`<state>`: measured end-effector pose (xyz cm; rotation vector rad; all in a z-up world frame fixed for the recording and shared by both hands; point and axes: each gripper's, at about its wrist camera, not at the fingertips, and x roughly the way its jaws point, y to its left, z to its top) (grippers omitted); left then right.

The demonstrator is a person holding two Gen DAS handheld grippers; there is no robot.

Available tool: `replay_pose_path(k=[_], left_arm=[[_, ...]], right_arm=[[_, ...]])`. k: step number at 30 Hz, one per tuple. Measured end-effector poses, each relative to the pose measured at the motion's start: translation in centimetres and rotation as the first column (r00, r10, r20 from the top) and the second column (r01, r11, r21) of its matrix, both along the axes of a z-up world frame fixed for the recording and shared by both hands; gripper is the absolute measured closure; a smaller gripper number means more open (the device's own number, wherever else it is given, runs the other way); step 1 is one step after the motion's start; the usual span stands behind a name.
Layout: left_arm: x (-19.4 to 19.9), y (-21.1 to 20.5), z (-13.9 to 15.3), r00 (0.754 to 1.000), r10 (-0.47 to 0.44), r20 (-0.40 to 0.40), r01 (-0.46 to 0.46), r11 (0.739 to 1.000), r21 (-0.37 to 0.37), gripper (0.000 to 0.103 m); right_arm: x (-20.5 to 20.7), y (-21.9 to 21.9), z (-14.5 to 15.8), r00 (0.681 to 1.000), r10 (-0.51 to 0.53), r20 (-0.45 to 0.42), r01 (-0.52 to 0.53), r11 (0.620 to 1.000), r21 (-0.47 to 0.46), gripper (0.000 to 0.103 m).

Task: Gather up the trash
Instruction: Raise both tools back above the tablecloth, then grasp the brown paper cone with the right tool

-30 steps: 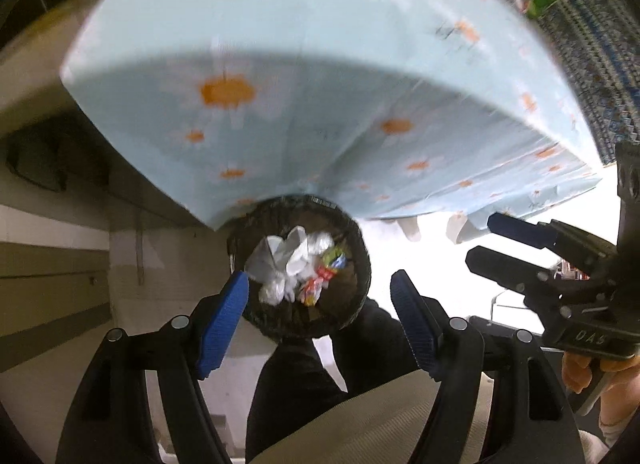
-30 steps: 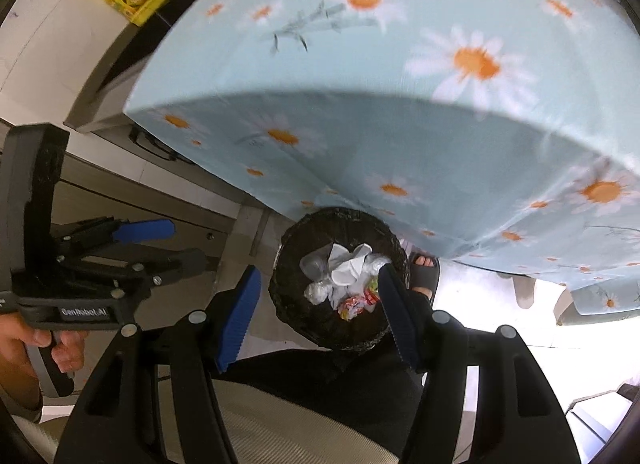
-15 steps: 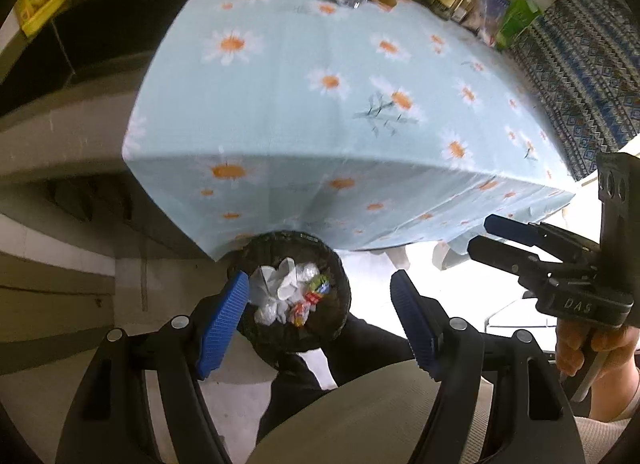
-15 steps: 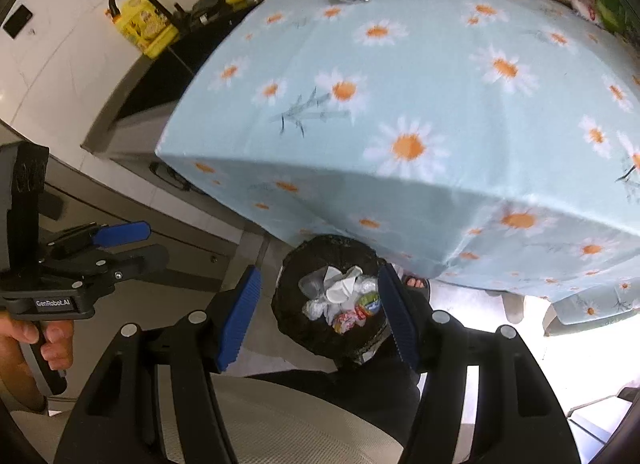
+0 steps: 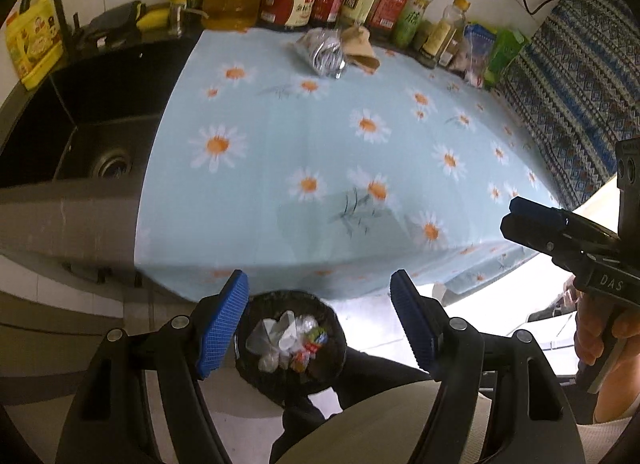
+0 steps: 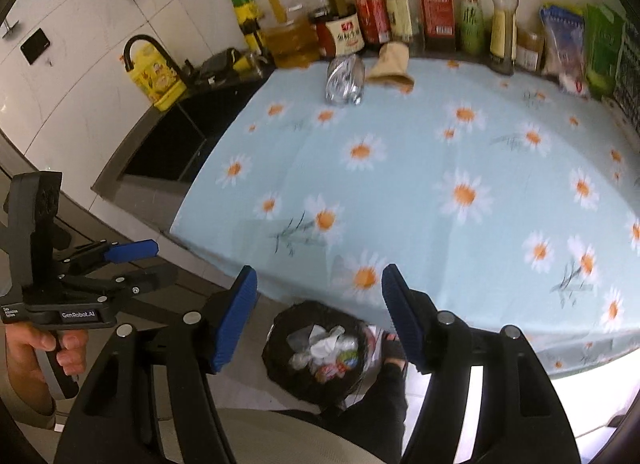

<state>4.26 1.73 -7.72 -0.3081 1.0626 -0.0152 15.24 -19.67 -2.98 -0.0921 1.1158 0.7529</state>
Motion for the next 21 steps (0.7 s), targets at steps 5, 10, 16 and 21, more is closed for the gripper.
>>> replay_pose_path(k=[5,10,16,21], left_arm=[[2.9,-0.2,0.8,1.000,0.013,0.019,-0.013,1.000,0.003,0.032],[6.5,-0.7,1.3,1.000,0.020,0.019,-0.021,1.000,0.020,0.032],[10.5,-0.5,3.2,0.997,0.062,0.052,-0.063,0.998,0.024,0.032],[13.8,-0.1,4.2,0.994,0.087,0.061,-0.090,0.995,0.048,0.032]], right_arm=[[4.0,-0.1,-0.1,1.000,-0.002,0.005,0.002,1.000,0.002,0.038],[8.4,0.1,-0.1,1.000,0.009,0.012,-0.009,1.000,0.005,0.038],[14.3,1.2,0.7,0.999,0.034,0.036,-0.035,0.999,0.032,0.038],[18.8,2.9,0.3,0.998,0.051,0.027,-0.052,0.998,0.044,0.036]])
